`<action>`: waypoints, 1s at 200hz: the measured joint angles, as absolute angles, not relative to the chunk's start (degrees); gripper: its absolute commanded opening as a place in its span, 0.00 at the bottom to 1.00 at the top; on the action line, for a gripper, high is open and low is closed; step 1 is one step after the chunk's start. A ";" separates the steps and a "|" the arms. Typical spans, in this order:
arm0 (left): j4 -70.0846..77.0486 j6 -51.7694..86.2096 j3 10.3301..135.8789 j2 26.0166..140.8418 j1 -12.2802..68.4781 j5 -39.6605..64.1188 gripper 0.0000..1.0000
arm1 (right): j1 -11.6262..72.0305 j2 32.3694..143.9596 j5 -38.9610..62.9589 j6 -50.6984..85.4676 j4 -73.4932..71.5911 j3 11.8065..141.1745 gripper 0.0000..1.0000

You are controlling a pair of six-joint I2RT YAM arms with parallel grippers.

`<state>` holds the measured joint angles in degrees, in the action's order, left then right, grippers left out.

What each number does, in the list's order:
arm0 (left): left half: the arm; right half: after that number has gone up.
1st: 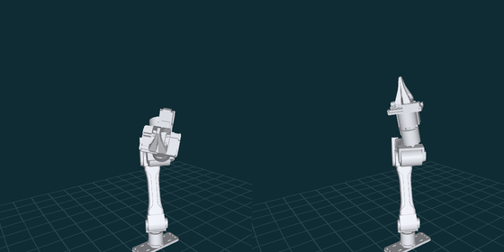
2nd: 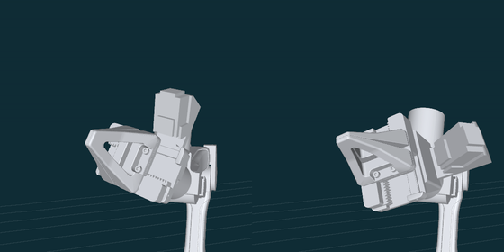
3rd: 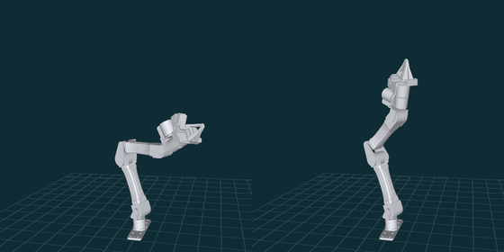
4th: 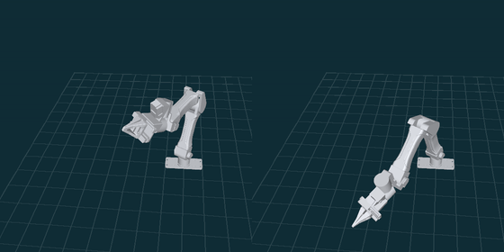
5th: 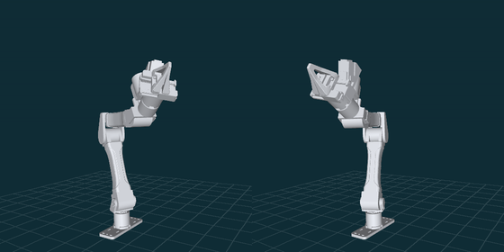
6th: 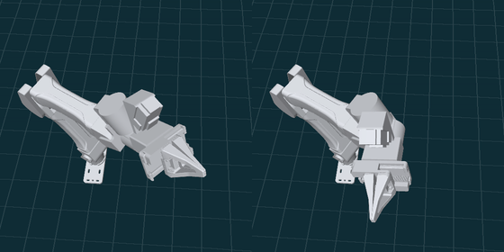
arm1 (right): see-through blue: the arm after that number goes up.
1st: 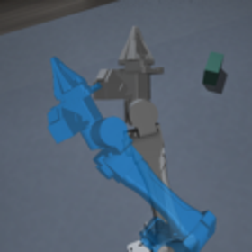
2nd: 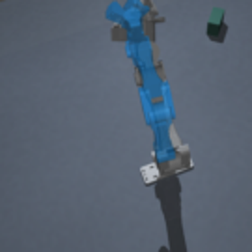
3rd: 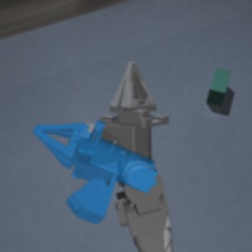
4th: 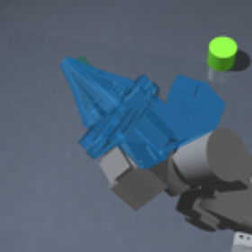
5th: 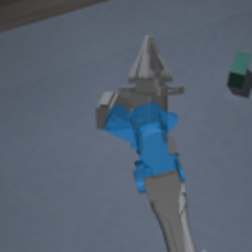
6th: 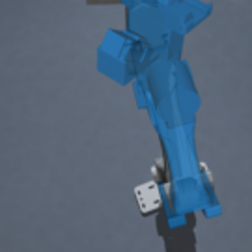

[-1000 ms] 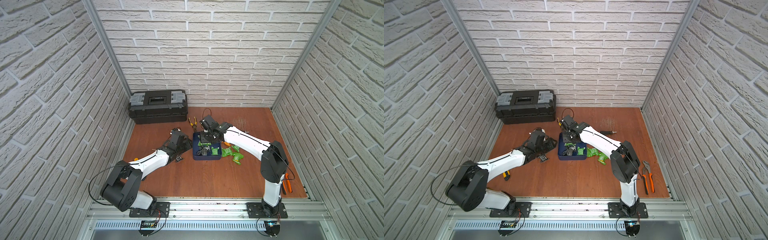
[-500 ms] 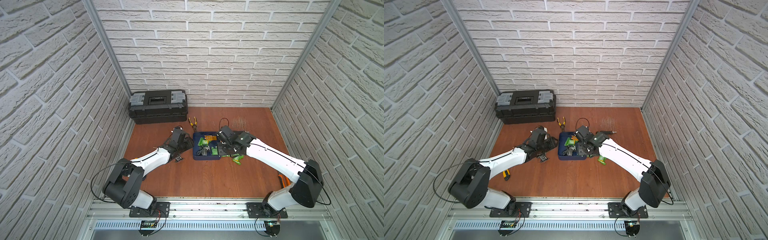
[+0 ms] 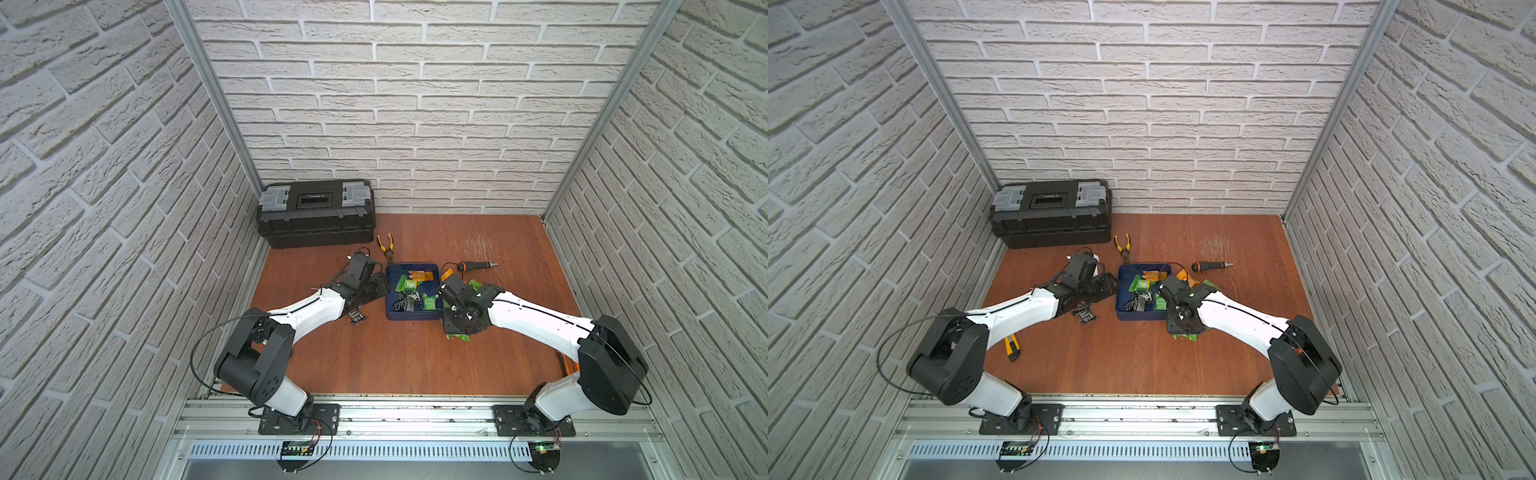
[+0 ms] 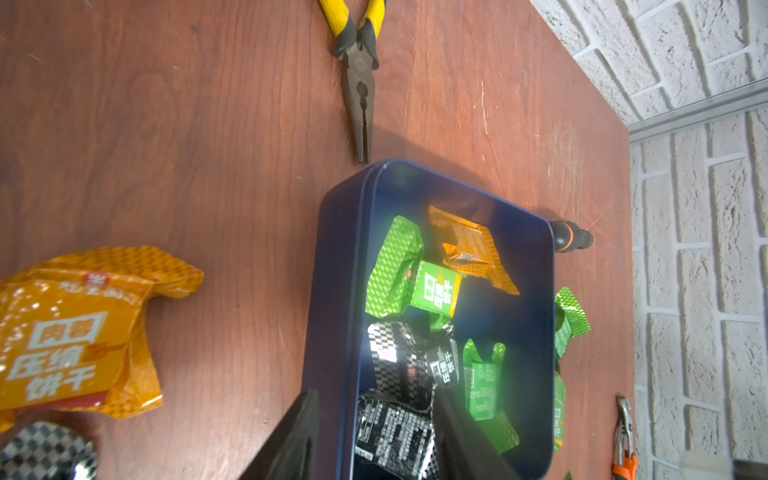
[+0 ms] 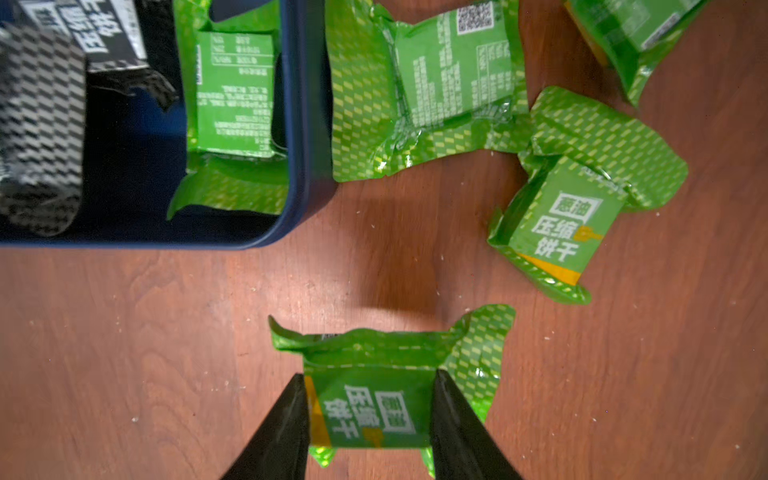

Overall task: Take the cookies out of the storage box
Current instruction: Place the cookie at the center of the board.

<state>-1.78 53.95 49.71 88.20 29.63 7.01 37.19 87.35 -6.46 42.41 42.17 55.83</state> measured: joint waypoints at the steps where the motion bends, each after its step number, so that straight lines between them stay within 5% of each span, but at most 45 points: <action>1: -1.78 53.95 49.74 88.23 29.63 7.01 0.51 | 37.15 87.37 -6.46 42.46 42.13 55.79 0.33; 46: -1.89 53.78 50.28 89.34 29.63 7.77 0.52 | 34.87 89.95 -6.55 42.54 37.82 53.63 0.37; 85: -1.89 53.76 50.28 89.34 29.63 7.90 0.51 | 34.46 91.07 -6.57 42.61 35.75 52.75 0.58; 119: -1.50 53.82 50.28 89.34 29.63 8.29 0.51 | 34.33 89.01 -6.63 42.39 35.51 52.05 0.66; 200: -1.13 53.82 50.26 91.22 29.65 9.76 0.47 | 34.33 85.58 -5.72 38.72 38.79 63.77 0.59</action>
